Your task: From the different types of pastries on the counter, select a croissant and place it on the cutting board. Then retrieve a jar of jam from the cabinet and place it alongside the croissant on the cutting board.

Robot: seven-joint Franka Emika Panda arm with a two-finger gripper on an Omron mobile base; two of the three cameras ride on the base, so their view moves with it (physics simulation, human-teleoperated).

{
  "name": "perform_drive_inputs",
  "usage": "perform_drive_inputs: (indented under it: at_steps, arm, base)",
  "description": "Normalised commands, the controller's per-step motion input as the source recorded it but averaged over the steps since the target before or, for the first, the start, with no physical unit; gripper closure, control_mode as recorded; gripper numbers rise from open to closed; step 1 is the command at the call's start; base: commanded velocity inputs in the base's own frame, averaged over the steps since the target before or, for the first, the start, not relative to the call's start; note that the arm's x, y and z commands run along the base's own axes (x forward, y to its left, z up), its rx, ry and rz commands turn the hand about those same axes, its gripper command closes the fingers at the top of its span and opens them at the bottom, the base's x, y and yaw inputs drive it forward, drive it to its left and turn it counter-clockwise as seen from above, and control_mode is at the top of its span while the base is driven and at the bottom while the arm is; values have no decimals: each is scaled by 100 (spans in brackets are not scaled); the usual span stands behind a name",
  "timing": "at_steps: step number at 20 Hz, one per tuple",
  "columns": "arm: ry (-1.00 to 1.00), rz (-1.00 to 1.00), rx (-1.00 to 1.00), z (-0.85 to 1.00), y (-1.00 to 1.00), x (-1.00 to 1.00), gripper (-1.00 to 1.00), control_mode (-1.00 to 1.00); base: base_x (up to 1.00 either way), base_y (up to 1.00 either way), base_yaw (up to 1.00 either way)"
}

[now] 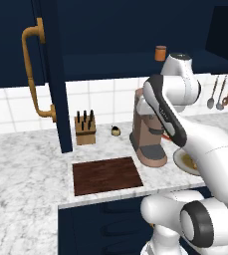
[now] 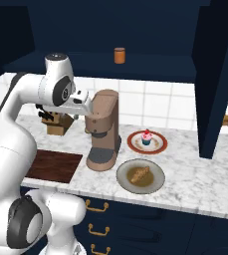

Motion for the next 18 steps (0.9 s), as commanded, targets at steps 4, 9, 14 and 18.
perform_drive_inputs:
  at_steps: [4,9,14,18]
  arm:
    - [-6,0,2,0,-10,-21,-100,-100]
    - [-3,0,0,0,-22,-38,-100,-100]
    - [0,-4,0,0,-29,-11,-100,-100]
    - [0,-7,0,-14,-18,-18,-100,-100]
  base:
    - [0,0,0]
    - [0,0,0]
    - [0,0,0]
    - [0,0,0]
